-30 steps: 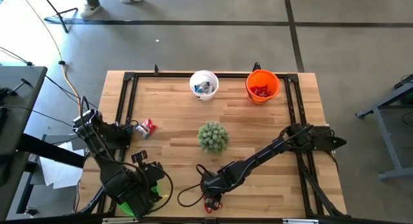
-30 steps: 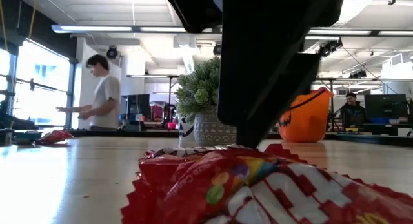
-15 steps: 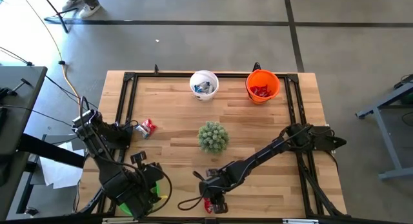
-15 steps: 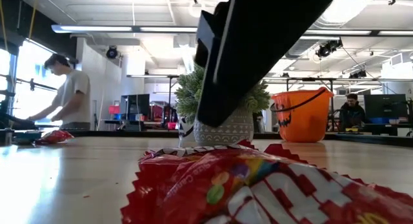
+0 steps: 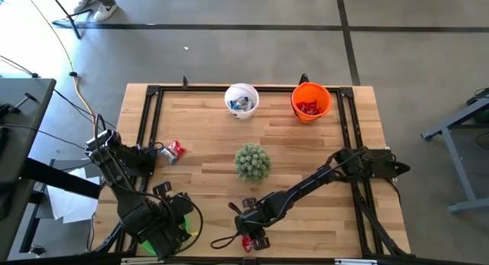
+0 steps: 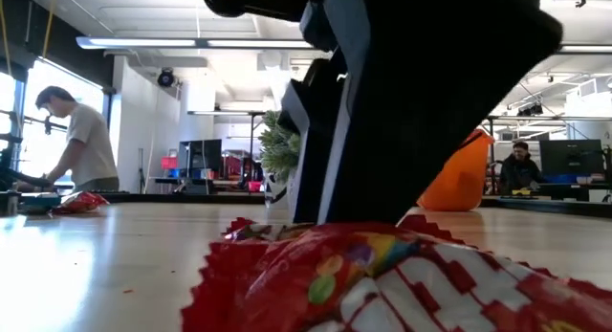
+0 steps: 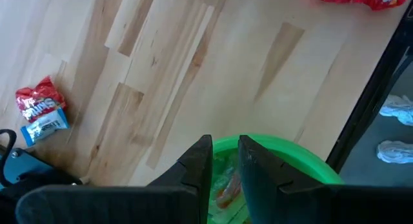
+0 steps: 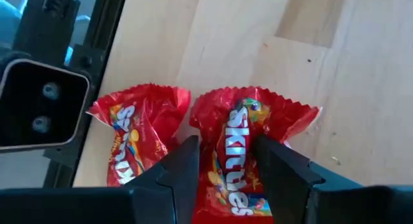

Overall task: Sort candy
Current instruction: Put the red candy into the orange bucket

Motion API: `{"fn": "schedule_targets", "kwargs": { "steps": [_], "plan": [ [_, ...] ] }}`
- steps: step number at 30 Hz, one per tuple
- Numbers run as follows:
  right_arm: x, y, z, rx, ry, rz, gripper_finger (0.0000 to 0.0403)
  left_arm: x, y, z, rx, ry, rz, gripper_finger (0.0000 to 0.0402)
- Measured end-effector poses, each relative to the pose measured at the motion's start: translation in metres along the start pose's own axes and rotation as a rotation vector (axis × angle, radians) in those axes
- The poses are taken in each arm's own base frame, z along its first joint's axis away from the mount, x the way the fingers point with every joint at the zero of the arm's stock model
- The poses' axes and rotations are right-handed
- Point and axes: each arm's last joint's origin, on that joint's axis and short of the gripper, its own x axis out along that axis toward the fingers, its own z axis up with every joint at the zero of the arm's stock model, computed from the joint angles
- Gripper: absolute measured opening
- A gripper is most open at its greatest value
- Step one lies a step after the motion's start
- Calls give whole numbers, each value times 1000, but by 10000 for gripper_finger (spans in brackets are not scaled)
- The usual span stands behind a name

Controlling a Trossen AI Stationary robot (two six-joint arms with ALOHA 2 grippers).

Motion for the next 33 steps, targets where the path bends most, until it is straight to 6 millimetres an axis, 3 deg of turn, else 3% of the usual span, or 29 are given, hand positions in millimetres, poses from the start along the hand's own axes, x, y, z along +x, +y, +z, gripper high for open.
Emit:
{"fn": "schedule_targets", "kwargs": {
  "steps": [11, 21, 24, 28, 33],
  "plan": [
    [7, -11, 1, 132, -17, -82, 141, 0, 0, 0, -13, 1, -2, 62],
    [6, -14, 0, 262, 1, -56, 19, -2, -1, -6, -10, 18, -7, 62],
    [4, -13, 0, 294, 16, -27, 7, -3, -2, -9, 0, 10, -6, 62],
    [-7, -11, -1, 317, 34, -21, 11, -4, -2, -10, 8, -13, -1, 62],
    [-43, -7, 3, 320, 24, -29, 2, -4, 0, -10, 17, -49, 23, 62]
  ]
}}
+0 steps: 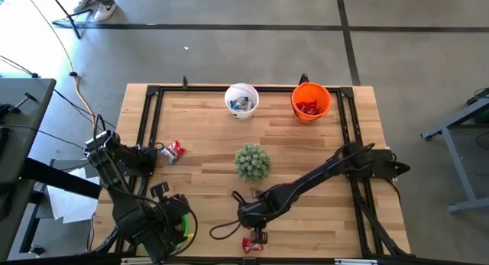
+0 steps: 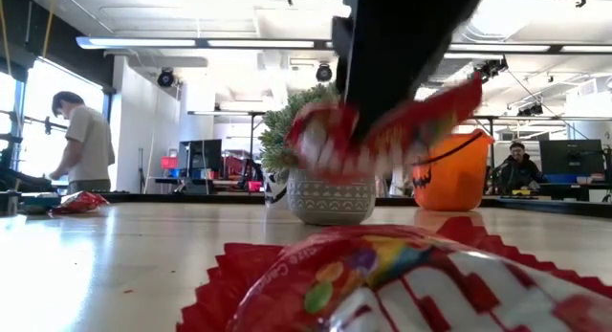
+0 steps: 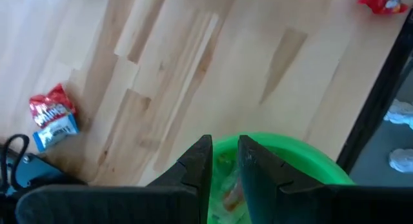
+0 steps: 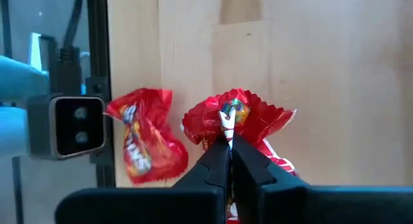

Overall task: Sort candy
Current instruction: Put the red candy into the orange bucket

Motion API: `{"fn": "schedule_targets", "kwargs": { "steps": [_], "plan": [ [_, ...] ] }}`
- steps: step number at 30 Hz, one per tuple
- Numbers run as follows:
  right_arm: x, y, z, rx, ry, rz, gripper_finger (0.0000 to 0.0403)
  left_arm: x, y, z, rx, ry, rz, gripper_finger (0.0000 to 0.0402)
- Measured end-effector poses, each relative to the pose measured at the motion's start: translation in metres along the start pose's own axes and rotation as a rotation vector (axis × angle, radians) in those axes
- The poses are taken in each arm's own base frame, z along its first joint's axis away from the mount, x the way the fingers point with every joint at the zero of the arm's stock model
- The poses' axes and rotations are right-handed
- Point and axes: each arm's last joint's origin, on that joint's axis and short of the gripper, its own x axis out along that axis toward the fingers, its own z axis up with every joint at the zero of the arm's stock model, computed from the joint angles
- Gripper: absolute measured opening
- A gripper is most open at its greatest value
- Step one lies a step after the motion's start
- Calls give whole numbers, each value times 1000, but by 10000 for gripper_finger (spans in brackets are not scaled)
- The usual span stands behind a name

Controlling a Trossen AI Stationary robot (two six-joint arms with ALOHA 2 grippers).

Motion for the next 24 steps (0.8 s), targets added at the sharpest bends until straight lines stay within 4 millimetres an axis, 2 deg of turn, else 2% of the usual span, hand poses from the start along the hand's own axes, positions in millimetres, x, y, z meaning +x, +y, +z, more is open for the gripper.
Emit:
{"fn": "schedule_targets", "kwargs": {
  "steps": [3, 13, 20, 24],
  "plan": [
    [-24, 0, 0, 20, -19, -30, 3, 0, 1, 1, 6, -51, 14, 62],
    [-134, -6, -3, 50, -246, -196, 2, -17, 21, 15, 72, -256, 26, 62],
    [-201, -28, -8, 49, -426, -377, 2, -38, 62, 42, 28, -493, 84, 62],
    [-230, -47, -7, 51, -504, -467, 2, -50, 92, 59, -50, -622, 145, 62]
  ]
}}
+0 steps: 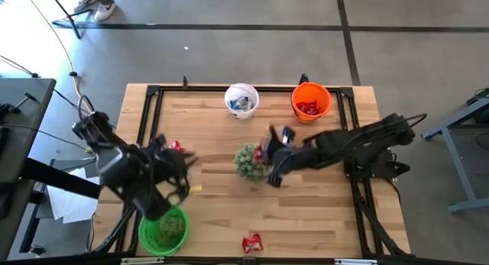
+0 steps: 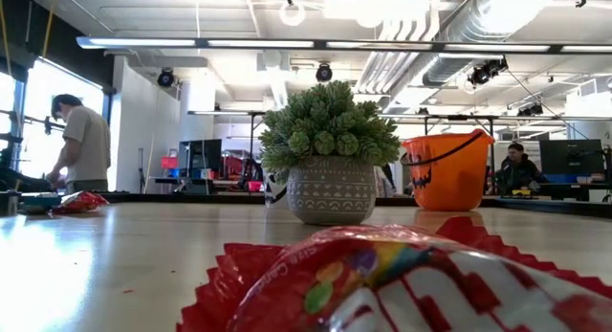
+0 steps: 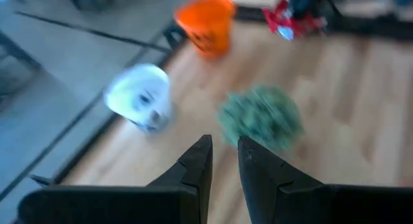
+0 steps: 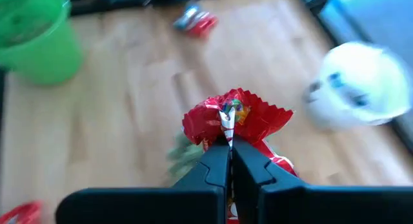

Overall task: Sort candy
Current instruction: Put the red candy into the orange bucket

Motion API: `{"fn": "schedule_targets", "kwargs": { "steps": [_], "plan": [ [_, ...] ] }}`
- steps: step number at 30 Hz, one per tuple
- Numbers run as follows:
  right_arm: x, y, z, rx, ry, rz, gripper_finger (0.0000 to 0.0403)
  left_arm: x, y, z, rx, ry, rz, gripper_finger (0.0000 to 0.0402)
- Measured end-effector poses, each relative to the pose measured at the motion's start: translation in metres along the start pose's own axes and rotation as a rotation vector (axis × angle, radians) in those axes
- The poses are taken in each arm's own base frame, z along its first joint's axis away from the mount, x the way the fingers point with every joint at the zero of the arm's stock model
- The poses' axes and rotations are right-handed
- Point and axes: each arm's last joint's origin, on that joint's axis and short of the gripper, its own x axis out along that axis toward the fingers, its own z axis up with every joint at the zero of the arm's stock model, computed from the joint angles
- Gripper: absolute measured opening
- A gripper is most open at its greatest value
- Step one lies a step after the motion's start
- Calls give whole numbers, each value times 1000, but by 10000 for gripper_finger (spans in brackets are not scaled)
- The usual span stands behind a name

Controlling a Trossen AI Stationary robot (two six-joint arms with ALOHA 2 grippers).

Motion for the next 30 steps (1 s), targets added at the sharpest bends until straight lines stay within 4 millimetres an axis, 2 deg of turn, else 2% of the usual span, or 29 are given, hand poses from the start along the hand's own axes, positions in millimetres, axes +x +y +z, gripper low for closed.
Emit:
{"fn": "schedule_targets", "kwargs": {
  "steps": [7, 11, 18, 24, 26, 30],
  "plan": [
    [-16, -51, 17, 40, -82, -143, 2, 10, 49, 25, -136, -104, 140, 62],
    [-18, -80, 23, 57, -92, -223, 2, 18, 70, 33, -136, -112, 218, 62],
    [-9, -129, 28, 128, -42, -359, 2, 36, 98, 45, 36, -124, 444, 62],
    [-3, -174, 30, 257, -32, -472, 2, 48, 127, 58, 300, -146, 817, 62],
    [-3, -189, 30, 330, -35, -505, 2, 49, 148, 61, 288, -95, 892, 62],
    [-2, -215, 27, 448, -27, -547, 2, 44, 183, 62, 141, -43, 952, 62]
  ]
}}
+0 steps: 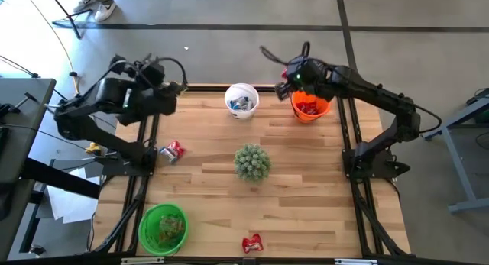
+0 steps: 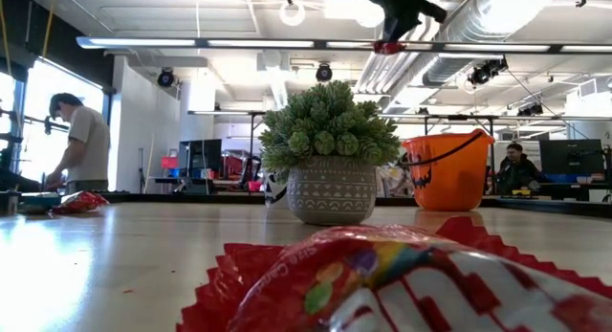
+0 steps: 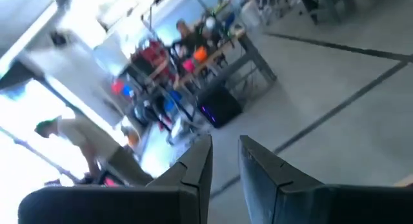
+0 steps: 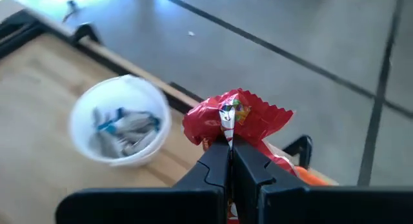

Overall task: Sort candy
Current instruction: Put the red candy into the orange bucket

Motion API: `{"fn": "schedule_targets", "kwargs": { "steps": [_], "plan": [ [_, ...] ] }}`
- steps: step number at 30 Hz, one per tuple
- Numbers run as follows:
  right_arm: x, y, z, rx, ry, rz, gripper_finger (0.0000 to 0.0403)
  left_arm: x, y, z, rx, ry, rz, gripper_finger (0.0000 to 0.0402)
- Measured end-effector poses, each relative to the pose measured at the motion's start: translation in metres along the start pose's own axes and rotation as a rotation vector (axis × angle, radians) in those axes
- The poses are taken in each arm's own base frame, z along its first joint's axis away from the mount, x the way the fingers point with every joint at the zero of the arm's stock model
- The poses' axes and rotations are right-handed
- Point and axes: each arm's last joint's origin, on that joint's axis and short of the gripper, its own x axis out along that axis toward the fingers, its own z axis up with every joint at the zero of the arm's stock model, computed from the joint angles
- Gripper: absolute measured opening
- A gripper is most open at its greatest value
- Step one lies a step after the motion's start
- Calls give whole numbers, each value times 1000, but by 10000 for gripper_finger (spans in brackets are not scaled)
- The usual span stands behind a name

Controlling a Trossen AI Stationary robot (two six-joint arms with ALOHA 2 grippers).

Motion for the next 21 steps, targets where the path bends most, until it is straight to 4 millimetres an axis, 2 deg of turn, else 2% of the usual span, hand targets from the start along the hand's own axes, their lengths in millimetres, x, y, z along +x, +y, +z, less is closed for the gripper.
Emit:
{"fn": "schedule_targets", "kwargs": {
  "steps": [7, 12, 17, 21],
  "plan": [
    [18, -37, -4, 161, 163, -122, 2, 22, 21, -7, -66, 125, 23, 62],
    [37, -56, -7, 186, 255, -248, 2, 36, 18, 3, -68, 154, -24, 62],
    [64, -67, -10, 139, 404, -192, 2, 49, 17, 13, -28, 143, -128, 62],
    [76, -68, -14, 73, 475, -180, 9, 56, 17, 18, -27, 118, -198, 62]
  ]
}}
